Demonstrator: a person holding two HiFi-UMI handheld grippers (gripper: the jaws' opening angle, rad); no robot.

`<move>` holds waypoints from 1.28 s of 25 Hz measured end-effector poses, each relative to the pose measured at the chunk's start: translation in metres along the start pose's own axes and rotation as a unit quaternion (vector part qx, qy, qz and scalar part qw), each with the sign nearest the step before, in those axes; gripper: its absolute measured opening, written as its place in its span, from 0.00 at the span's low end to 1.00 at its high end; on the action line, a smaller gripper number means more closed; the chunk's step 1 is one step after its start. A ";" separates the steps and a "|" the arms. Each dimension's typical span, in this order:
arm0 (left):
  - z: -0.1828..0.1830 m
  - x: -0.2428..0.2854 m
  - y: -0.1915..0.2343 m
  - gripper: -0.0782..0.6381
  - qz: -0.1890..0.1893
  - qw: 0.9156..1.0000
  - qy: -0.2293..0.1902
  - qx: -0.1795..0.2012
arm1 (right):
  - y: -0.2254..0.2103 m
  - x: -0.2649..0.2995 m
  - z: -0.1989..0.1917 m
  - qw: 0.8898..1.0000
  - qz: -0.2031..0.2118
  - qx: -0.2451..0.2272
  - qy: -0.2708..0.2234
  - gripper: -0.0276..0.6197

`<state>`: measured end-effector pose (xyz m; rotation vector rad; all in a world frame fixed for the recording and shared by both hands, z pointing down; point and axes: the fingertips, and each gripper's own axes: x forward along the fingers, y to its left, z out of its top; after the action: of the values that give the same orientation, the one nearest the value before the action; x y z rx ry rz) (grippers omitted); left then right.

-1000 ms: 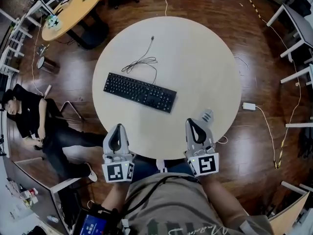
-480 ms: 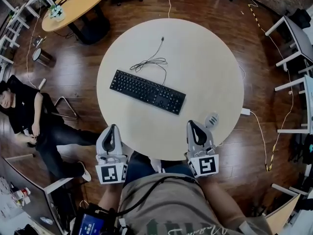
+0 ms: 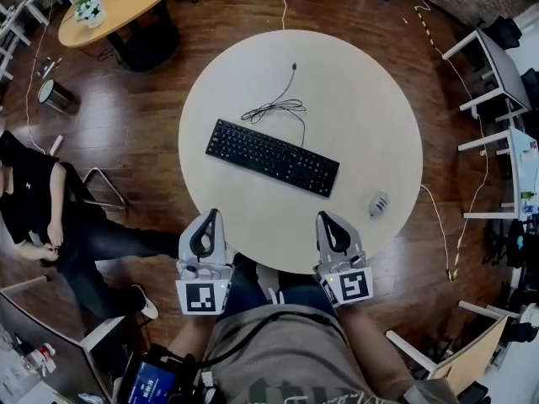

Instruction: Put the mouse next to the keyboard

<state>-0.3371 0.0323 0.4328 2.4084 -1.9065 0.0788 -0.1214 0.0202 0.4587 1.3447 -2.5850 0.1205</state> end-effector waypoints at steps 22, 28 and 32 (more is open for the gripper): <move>0.017 -0.152 -0.100 0.11 -0.001 1.000 -0.011 0.014 | 0.079 -0.164 0.008 0.997 0.013 0.015 -0.071 0.05; 0.005 -0.241 -0.176 0.11 0.017 1.000 -0.007 0.019 | 0.094 -0.270 -0.006 0.996 0.022 0.029 -0.086 0.05; -0.003 -0.294 -0.225 0.11 0.003 1.000 0.018 0.016 | 0.124 -0.332 -0.002 0.995 0.046 0.025 -0.087 0.05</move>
<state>-0.1854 0.3694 0.4063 2.4040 -1.9114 0.1532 -0.0380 0.3569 0.3866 1.3077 -2.8081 0.0877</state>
